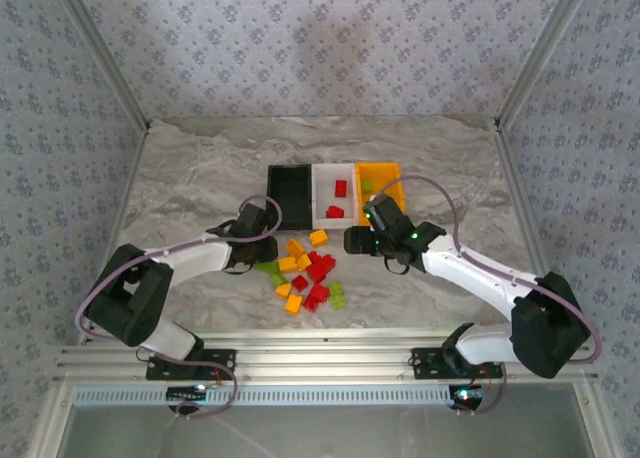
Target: Sort the legos into containers by color
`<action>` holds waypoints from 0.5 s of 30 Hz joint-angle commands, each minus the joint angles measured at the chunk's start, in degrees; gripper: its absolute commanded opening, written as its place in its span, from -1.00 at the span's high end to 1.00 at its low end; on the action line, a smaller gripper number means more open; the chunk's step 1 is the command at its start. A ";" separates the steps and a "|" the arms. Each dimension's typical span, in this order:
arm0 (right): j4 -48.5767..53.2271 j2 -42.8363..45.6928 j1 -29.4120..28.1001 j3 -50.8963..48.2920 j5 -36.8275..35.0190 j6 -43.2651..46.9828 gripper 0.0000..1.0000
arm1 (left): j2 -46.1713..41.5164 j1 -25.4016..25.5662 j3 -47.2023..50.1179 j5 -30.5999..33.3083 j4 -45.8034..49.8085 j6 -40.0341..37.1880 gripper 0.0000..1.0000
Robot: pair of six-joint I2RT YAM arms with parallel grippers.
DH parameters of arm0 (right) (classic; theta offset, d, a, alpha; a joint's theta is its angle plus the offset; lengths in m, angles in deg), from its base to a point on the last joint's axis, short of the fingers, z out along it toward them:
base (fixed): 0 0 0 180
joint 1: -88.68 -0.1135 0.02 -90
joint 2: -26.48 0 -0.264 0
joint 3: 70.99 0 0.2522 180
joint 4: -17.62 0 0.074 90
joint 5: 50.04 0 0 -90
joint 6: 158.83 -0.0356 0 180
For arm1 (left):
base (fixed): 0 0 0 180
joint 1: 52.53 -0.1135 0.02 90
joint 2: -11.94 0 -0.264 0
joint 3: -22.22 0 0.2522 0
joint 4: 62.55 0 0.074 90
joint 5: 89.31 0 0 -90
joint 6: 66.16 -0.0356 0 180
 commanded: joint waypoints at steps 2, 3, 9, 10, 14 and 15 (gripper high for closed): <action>1.84 1.73 0.70 -0.74 -1.19 0.05 -0.54 | -4.30 0.94 -2.41 1.87 3.49 -0.57 0.58; 2.04 2.07 0.85 -0.95 -1.53 -0.23 -0.54 | -5.46 1.41 -2.80 1.89 4.23 -0.53 0.62; 4.98 5.56 2.15 -3.89 -5.08 -4.49 -0.52 | -6.33 7.97 -11.68 2.07 6.63 -0.19 0.65; 5.47 6.44 2.58 -4.77 -5.94 -5.32 -0.52 | -4.42 9.57 -14.65 1.75 6.34 -0.21 0.66; 7.68 10.06 4.36 -7.81 -8.10 -8.37 -0.52 | 7.13 13.98 -29.47 -0.49 5.78 -1.96 0.68; 8.17 11.13 4.63 -8.55 -8.63 -8.80 -0.52 | 10.51 14.87 -33.84 -1.26 5.94 -2.40 0.68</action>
